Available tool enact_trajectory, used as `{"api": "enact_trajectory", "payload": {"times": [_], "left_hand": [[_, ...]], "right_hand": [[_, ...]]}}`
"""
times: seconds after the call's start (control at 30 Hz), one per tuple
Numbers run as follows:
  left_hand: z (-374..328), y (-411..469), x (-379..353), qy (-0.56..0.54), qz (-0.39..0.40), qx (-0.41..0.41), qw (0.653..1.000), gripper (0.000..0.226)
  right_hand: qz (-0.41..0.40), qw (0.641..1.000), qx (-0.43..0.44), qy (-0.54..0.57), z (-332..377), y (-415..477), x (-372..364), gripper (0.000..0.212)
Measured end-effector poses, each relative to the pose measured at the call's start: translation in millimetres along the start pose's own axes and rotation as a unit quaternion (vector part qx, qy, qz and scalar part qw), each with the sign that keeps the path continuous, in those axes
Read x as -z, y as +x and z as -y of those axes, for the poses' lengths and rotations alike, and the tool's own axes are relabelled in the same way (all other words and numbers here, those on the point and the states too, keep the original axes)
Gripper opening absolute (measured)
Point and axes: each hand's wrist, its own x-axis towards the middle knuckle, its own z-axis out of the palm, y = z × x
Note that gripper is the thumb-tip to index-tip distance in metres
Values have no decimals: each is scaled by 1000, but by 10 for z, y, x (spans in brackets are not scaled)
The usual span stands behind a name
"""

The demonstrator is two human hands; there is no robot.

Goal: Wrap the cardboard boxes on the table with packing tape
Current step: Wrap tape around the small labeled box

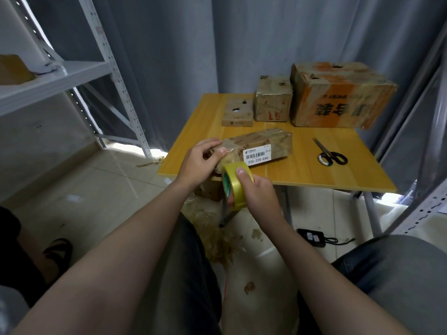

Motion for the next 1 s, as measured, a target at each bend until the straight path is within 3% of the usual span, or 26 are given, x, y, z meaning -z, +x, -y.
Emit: {"api": "enact_trajectory", "payload": {"times": [0.23, 0.37, 0.6, 0.8, 0.87, 0.93, 1.0], "left_hand": [[-125, 150, 63, 12, 6, 78, 997, 56], [-224, 238, 123, -13, 9, 135, 991, 48], [-474, 310, 246, -32, 108, 249, 962, 63], [-514, 338, 207, -52, 138, 295, 944, 58], [-478, 362, 211, 26, 121, 282, 951, 64], [-447, 384, 231, 138, 75, 214, 964, 63], [-435, 389, 235, 168, 20, 98, 981, 39]], "right_hand": [[0, 998, -66, 15, 45, 45, -26, 55], [0, 999, -40, 8, 51, 20, -32, 48], [-7, 998, -18, 52, 15, -19, -74, 45], [17, 996, -57, 65, 33, 48, -79, 39], [24, 995, -67, 74, 31, 71, -70, 39], [32, 993, -81, 85, 50, 89, -70, 37], [39, 991, -94, 87, 90, 117, -74, 38]]}}
